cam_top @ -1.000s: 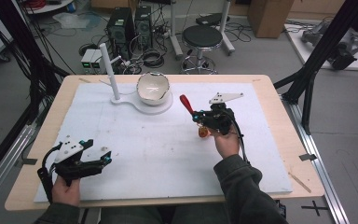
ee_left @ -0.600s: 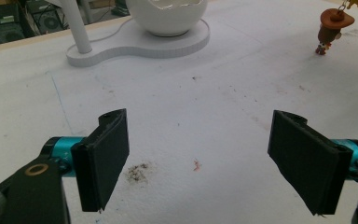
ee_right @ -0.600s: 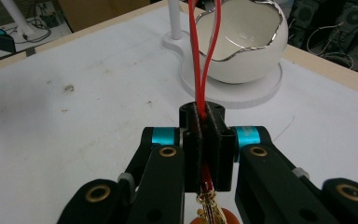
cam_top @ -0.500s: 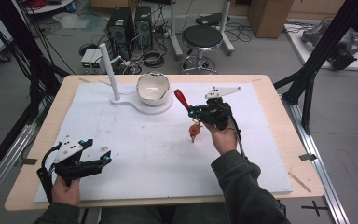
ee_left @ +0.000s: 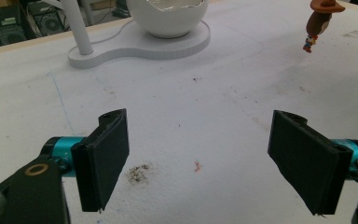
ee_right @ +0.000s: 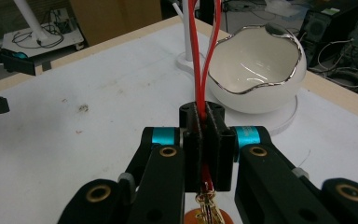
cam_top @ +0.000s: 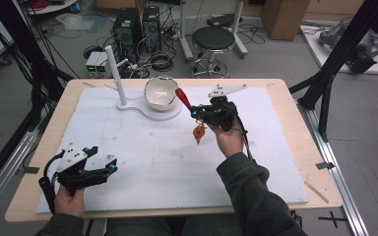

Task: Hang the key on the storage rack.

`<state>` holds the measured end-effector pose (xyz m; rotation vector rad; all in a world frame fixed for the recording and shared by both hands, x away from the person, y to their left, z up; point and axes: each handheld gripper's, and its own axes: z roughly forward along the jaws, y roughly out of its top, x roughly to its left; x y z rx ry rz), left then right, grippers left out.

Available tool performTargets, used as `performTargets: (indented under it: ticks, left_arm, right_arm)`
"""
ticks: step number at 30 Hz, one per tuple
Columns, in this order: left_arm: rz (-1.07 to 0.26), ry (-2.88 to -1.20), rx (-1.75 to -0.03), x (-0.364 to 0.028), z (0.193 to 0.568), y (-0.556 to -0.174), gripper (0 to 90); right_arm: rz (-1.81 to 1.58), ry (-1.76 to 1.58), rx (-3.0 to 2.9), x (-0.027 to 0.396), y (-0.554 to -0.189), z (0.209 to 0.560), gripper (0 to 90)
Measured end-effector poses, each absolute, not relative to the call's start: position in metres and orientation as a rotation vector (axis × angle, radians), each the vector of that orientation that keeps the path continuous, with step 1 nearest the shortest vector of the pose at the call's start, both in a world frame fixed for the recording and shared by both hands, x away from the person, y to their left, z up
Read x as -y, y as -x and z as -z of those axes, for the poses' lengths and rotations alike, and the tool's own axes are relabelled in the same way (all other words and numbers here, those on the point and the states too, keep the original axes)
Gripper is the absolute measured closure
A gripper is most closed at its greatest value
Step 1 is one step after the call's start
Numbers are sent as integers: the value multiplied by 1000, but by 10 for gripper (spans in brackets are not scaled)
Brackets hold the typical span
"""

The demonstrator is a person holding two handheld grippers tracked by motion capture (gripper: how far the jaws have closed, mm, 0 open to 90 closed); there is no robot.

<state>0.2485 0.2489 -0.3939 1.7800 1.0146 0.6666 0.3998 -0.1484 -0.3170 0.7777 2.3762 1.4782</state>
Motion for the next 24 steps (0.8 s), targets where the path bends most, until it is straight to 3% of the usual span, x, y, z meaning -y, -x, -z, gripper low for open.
performTargets:
  ticks: [24]
  left_arm:
    - [-667, -1783, -1010, -247, 394, -249, 210]
  right_arm:
    - [-1482, -715, -2415, 115, -411, 304, 860]
